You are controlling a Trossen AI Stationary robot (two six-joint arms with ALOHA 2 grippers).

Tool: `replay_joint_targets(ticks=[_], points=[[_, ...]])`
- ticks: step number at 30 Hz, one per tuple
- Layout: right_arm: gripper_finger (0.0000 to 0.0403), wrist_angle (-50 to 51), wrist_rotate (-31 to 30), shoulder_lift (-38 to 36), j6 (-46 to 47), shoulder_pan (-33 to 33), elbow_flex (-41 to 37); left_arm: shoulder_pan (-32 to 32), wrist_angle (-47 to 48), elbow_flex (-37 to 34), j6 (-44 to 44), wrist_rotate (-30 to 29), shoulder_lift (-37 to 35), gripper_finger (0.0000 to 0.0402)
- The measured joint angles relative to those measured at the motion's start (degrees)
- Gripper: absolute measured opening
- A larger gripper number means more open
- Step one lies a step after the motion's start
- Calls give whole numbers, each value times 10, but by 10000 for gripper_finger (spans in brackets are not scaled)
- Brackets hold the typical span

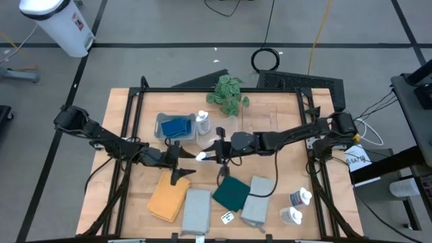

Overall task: Pick & Place Kitchen Items
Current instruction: Put the white plastic restorer bottle into the white bin

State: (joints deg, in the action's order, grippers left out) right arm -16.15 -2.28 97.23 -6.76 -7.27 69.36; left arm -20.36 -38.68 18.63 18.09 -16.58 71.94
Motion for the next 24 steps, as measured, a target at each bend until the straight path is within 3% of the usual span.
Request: replay_joint_targets(ticks=[5, 15, 24], points=[[71, 2, -13, -57, -2, 0, -25, 0, -1, 0, 0, 0, 0, 313], [71, 2, -112, -165, -45, 9, -67, 1, 0, 0, 0, 0, 0, 313], [71, -2, -108, -166, -45, 75, -72, 1, 2, 0, 0, 0, 0, 312]])
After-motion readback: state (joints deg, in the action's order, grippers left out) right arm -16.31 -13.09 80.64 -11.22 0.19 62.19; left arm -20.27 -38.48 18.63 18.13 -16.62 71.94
